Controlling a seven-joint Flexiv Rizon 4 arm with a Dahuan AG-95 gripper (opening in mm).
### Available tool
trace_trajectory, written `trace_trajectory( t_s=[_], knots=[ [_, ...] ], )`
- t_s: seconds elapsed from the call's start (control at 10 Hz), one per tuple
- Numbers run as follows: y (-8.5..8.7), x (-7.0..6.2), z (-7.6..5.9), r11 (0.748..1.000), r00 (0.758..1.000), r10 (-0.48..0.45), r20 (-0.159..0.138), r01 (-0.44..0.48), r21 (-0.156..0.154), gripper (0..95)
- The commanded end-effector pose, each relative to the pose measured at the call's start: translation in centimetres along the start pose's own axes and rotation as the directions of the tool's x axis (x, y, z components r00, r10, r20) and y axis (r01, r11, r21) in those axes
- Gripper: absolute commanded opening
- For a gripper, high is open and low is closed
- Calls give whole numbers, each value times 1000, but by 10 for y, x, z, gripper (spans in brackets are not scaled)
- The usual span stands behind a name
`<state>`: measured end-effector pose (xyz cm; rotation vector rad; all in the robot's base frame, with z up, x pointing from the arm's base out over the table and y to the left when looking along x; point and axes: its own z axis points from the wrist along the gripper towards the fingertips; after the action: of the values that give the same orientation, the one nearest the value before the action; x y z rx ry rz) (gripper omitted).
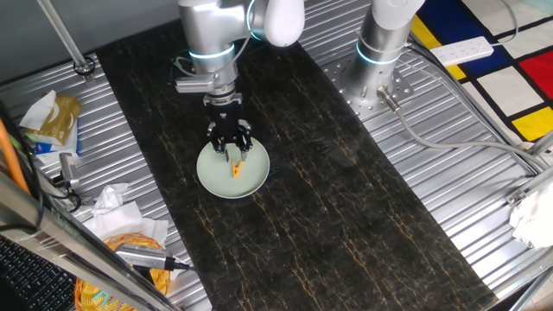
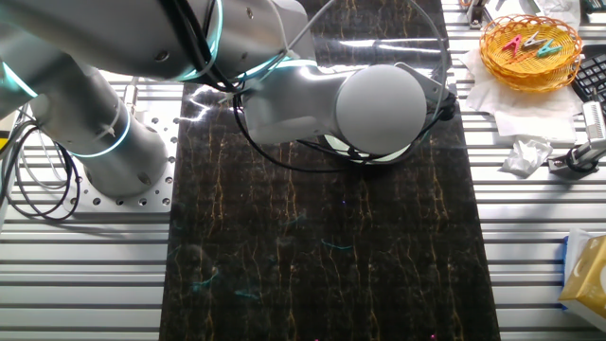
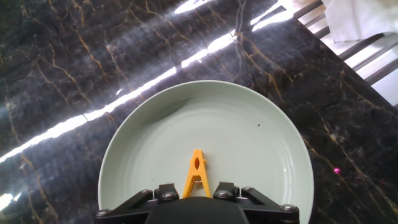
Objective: Use a clamp
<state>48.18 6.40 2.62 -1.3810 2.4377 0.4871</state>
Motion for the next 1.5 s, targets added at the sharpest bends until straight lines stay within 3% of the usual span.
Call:
trace_trajectory(
  t_s=[0.1, 0.3, 0.4, 1.1, 1.2, 1.5],
  knots=[
    [-2, 2, 3, 1000, 1000, 0, -4, 0, 5, 380],
    [-2, 3, 5, 1000, 1000, -1, 0, 1, 4, 380],
    [-2, 3, 5, 1000, 1000, -4, -1, 4, 4, 570],
    [-3, 4, 7, 1000, 1000, -2, 0, 2, 10, 570],
    [-3, 4, 7, 1000, 1000, -2, 1, 2, 10, 380],
    [-3, 5, 9, 1000, 1000, -2, 2, 2, 10, 380]
  ],
)
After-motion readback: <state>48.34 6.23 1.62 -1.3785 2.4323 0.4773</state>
